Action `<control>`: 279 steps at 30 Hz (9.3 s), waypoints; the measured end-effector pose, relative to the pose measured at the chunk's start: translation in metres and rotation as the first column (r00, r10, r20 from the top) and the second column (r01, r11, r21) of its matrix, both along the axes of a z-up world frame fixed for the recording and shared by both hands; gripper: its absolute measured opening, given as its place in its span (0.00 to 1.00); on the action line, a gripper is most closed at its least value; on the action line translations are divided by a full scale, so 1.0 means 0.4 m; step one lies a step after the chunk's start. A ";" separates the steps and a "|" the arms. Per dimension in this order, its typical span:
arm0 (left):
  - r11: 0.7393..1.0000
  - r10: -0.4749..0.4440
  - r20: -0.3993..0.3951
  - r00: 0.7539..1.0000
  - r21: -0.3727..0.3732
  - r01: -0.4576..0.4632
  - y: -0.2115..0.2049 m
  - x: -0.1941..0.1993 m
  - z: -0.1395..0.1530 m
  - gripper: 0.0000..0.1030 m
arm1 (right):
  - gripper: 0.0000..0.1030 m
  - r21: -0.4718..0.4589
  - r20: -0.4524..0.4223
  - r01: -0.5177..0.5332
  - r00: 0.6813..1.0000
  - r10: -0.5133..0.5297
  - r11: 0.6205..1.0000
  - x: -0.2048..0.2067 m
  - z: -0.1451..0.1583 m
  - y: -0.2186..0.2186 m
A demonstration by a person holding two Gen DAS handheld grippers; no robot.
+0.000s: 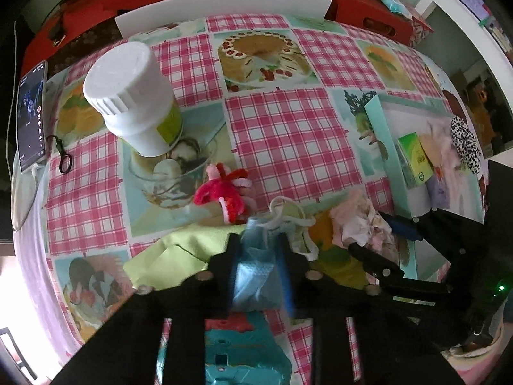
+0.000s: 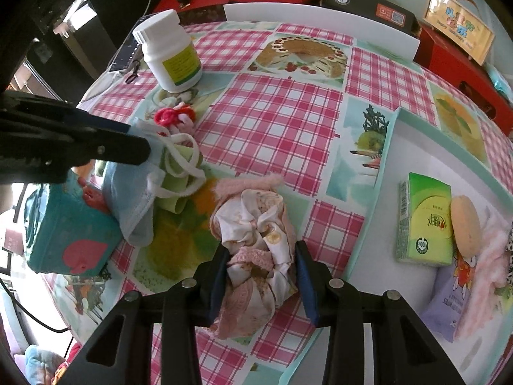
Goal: Organize soft objects
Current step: 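Close the left tool on the light-blue face mask while the right tool closes on the pink-white cloth, then lift and carry the mask with the left tool over the tray while the right tool carries the cloth, then lower the mask into the tray and open the left tool while the right tool releases the cloth, then withdraw both open tools from the tray back toward the table items, then lower the left tool onto the lime-green cloth and close it while the right tool approaches the red pipe-cleaner toy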
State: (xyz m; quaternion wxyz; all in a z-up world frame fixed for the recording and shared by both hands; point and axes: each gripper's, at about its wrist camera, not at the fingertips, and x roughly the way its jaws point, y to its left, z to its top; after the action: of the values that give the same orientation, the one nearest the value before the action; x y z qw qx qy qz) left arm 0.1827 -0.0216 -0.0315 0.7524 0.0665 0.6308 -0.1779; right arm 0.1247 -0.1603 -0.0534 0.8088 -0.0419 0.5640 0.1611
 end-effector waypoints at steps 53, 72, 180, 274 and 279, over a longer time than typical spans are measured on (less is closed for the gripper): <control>0.902 0.313 0.304 0.900 -0.392 -0.181 -0.118 -0.083 0.311 0.08 | 0.30 0.221 0.256 0.230 0.924 -0.284 0.948 -0.032 0.218 -0.292; 0.894 0.222 0.221 0.950 -0.435 -0.108 -0.316 -0.030 0.207 0.08 | 0.30 0.251 0.232 0.463 0.823 -0.518 0.850 -0.061 0.211 -0.524; 0.941 0.317 0.122 0.941 -0.163 -0.296 -0.302 0.021 0.010 0.92 | 1.00 0.053 0.218 0.569 0.795 -0.566 0.821 -0.019 0.126 -0.504; 0.977 0.060 -0.280 0.958 0.213 0.001 0.028 0.142 -0.149 0.76 | 1.00 -0.017 0.153 0.151 0.977 -0.146 0.988 0.077 0.057 -0.017; 0.979 0.032 -0.253 0.967 0.202 0.021 0.028 0.128 -0.141 0.67 | 1.00 -0.022 0.153 0.152 0.977 -0.147 0.988 0.078 0.054 -0.016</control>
State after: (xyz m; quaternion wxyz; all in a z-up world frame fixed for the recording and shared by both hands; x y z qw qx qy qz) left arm 0.2339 -0.0104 -0.0879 0.6549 0.1179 0.7372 -0.1175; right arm 0.1559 -0.1665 -0.0318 0.8581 -0.0250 0.5054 0.0868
